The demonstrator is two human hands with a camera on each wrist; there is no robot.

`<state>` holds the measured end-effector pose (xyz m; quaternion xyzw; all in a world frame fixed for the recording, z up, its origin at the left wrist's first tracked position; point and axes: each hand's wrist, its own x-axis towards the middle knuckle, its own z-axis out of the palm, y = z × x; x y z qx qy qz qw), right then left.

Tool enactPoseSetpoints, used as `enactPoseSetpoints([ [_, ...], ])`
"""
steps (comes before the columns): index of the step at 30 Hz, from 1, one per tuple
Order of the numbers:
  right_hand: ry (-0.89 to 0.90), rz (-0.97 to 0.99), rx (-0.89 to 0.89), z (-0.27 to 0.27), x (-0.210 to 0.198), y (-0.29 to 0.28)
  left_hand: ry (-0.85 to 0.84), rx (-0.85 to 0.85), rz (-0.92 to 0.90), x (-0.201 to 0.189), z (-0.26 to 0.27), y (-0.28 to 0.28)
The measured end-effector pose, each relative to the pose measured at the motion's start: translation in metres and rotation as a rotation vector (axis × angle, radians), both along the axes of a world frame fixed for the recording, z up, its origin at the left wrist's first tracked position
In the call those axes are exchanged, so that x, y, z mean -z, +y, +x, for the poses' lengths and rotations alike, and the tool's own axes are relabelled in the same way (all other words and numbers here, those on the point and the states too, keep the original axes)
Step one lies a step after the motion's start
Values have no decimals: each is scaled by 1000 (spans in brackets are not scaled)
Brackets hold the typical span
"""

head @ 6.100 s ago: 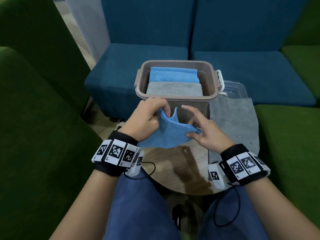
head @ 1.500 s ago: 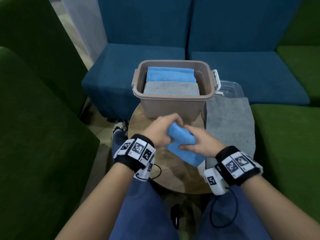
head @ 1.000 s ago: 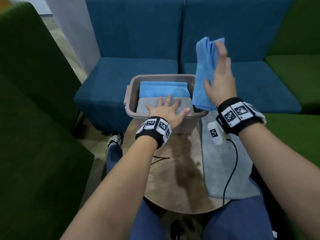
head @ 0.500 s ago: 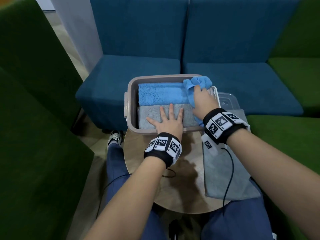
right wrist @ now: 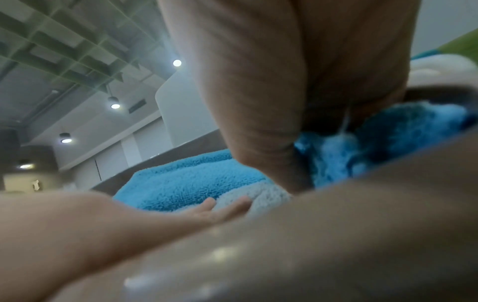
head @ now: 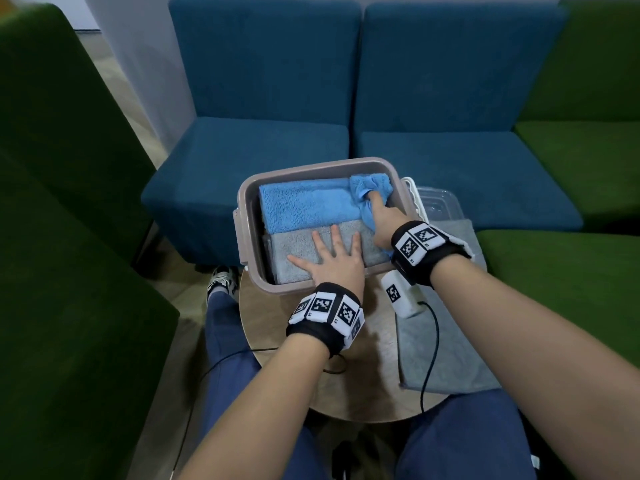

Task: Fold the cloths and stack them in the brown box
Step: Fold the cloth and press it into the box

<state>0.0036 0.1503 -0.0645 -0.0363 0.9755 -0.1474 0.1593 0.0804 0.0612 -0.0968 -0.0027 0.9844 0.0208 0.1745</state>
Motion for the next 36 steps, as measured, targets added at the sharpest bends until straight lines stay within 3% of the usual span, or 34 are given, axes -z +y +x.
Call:
enactPoseSetpoints([
  [7,-25,111,-91,14,2,-12,-202,8,45,-26,7,-18],
  [10,131,227,-177,22,-7,-12,-293,71,18,-40,5,-31],
  [13,293,291,-123,26,-23,3,-200,261,71,-70,-3,-39],
  [15,280,221,-24,31,-25,17,-129,310,126,-89,-20,-42],
  [18,237,90,105,45,-17,25,-19,355,62,-101,-50,-37],
  [26,107,27,129,34,3,24,-273,432,-211,-55,-112,-38],
  [33,-18,71,159,28,3,23,-380,472,-128,-45,-113,-66],
  [36,-35,87,171,28,4,19,-278,488,-59,-42,-116,-73],
])
